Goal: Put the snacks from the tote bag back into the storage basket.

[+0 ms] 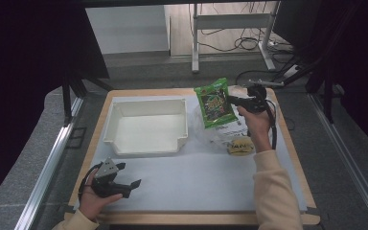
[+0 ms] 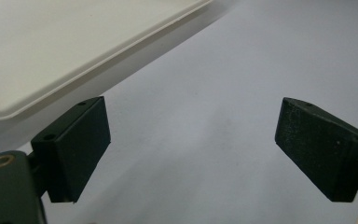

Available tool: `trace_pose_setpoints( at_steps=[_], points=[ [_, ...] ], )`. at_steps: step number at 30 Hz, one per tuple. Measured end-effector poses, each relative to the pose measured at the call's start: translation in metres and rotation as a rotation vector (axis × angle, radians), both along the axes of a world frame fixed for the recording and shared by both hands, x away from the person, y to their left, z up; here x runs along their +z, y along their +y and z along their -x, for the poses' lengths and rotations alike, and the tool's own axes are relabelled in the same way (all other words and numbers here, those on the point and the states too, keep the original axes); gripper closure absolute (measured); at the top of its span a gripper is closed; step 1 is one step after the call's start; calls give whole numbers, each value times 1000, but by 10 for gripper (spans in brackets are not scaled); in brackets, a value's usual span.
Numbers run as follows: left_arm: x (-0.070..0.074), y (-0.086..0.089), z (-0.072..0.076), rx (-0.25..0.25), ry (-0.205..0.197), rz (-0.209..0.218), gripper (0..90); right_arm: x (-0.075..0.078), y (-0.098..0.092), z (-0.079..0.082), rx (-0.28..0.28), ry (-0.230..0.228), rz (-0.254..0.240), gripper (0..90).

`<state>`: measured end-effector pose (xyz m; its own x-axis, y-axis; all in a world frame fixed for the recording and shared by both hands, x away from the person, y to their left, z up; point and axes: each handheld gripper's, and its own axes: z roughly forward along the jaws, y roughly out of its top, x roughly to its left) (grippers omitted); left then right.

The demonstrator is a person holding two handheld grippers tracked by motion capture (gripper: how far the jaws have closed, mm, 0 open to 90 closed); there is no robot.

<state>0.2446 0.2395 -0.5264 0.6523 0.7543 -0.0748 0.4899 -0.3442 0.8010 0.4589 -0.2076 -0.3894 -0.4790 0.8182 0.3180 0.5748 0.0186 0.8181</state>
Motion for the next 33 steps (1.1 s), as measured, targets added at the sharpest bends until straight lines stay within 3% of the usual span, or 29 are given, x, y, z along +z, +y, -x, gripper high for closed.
trace_pose_setpoints(
  at_steps=[22,33],
  points=[
    [1,0,-3,7,10,30,104,8,28,7,54,-22,5,900],
    [1,0,-2,4,8,27,104,4,43,6,72,-8,-1,900]
  ],
)
